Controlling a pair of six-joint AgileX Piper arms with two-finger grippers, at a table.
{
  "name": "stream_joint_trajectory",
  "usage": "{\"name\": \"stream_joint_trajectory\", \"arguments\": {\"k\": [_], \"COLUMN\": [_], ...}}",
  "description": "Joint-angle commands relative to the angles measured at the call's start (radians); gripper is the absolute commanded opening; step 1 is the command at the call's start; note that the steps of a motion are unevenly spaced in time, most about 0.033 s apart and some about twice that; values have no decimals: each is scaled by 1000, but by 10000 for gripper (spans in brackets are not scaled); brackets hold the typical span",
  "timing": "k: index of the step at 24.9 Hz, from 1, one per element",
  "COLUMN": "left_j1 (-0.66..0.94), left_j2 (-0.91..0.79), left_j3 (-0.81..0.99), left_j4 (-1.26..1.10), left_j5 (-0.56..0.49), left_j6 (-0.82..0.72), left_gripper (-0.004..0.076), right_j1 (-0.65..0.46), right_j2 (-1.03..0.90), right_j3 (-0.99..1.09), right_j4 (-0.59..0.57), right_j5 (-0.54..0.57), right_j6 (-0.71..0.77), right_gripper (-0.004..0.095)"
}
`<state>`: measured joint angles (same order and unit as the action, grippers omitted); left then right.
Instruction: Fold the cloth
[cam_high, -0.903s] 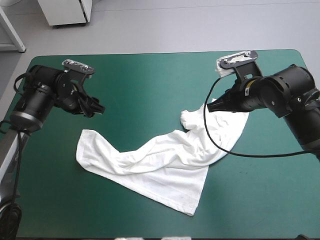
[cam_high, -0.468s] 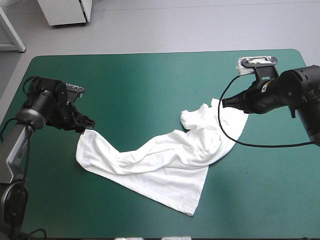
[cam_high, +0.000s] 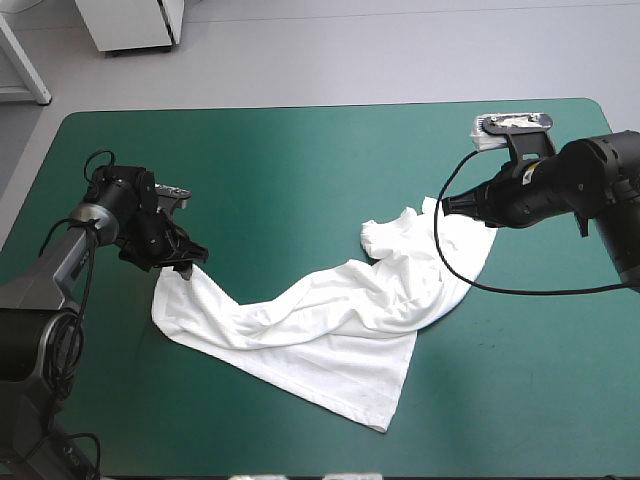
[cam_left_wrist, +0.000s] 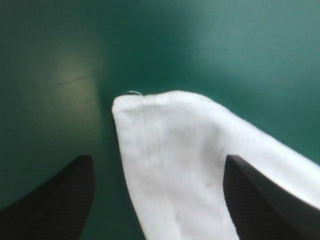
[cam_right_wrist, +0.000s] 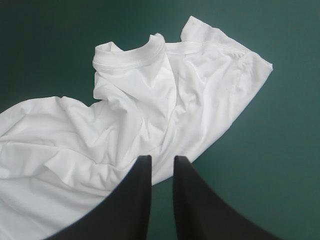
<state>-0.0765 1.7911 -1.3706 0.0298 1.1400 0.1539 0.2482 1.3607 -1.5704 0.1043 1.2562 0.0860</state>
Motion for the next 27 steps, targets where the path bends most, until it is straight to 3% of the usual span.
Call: {"name": "stream_joint_trajectory", "arguments": {"k": [1,9,11,16,22,27], "left_j1": [14,45,45,45,45,45], "left_j2": [-30,7,18,29,29,29], "left_j3": [-22,-22,-22,-22,-22,-22], "left_j4": [-5,-62,-88,-107,-100,-102], "left_j5": [-27,-31,-31,-22,-27,-29], "left_j6": [-1,25,48,53,40,44], "left_gripper": [528,519,425,-4,-9,-9], "right_j1": [-5,-5,-5,-5,-24,-197], "right_j2": [-28,-28,-28,-28,-4,114], "right_j3": [-24,-24,-24,-24,-24,-26], "right_j4": [8,5,5,-16,-115,33], "right_j5": [-7,-7,-7,-7,-9,-64], "right_j6": [-11,-27,-27,-27,0,-40], "right_gripper": [158,158,158,158,169,272]}}
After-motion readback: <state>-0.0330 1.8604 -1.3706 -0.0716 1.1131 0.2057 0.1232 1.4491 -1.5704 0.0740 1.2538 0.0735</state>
